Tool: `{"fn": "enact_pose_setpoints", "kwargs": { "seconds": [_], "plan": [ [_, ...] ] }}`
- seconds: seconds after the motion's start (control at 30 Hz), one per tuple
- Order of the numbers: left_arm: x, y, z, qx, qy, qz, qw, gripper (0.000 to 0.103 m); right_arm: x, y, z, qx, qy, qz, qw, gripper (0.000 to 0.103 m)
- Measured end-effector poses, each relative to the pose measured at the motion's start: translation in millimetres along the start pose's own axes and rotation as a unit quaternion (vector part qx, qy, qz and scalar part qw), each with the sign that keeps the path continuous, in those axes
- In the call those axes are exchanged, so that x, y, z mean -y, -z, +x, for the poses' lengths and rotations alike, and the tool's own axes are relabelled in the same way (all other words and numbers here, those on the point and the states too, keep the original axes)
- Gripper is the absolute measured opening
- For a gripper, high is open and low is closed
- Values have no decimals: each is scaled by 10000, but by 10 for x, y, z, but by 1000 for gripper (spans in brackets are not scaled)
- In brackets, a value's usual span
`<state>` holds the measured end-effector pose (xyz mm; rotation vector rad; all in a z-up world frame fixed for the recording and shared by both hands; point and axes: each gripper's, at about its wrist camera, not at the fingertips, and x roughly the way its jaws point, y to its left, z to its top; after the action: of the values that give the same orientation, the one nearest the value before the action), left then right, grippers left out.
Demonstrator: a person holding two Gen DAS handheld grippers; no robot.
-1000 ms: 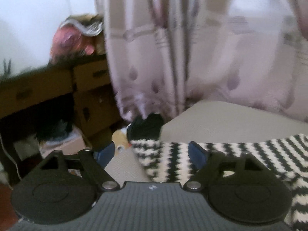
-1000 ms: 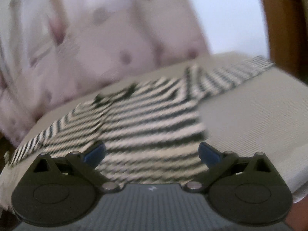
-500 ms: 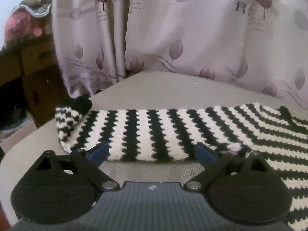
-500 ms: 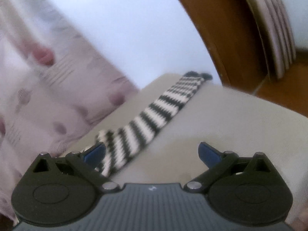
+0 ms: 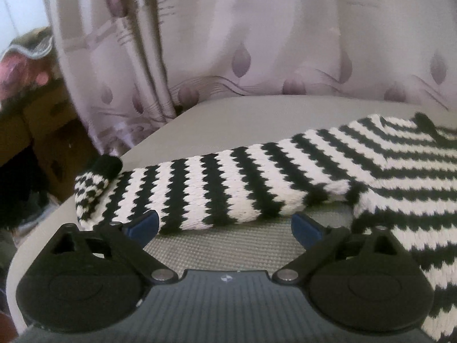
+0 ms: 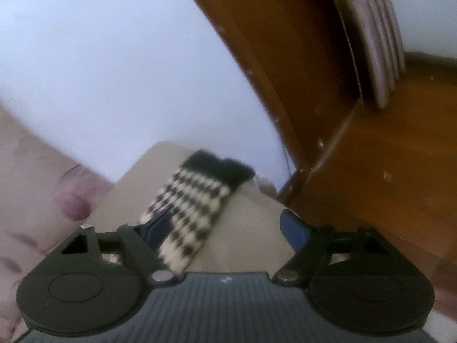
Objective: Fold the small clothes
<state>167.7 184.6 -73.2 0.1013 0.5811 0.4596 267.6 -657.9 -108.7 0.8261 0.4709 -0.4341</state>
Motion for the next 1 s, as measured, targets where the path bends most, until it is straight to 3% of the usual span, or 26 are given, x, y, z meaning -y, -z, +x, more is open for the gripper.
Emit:
{"fn": "enact_pose_setpoints", "kwargs": {
  "seconds": [0.17, 0.23, 0.27, 0.4, 0.6, 0.77, 0.9, 1.0],
  "plan": [
    [122, 5, 16, -15, -52, 323, 9995, 101, -40, -100, 400, -108, -74, 238, 9996, 82],
    [128, 4, 36, -84, -89, 363, 9993, 101, -135, -75, 438, -3, 117, -34, 9999, 57],
    [128, -1, 52, -129, -97, 358, 9992, 101, -166, -65, 453, 23, 335, -168, 9993, 36],
    [79, -9, 101, -286, -99, 205, 9993, 103, -51, -46, 339, 238, 215, -68, 9995, 11],
    [33, -11, 124, -367, -175, 52, 9992, 103, 122, 120, -394, 599, -141, 140, 9980, 8],
    [46, -6, 110, -328, -151, 75, 9993, 103, 678, 301, -1079, 811, 38, 912, 9925, 7],
    [51, -8, 103, -311, -113, 86, 9994, 103, 1103, 499, -1200, 408, 6, 1263, 9911, 7],
    [61, -9, 98, -305, -102, 111, 9994, 103, 1301, 605, -1299, 390, -447, 1873, 9805, 11]
  ]
}}
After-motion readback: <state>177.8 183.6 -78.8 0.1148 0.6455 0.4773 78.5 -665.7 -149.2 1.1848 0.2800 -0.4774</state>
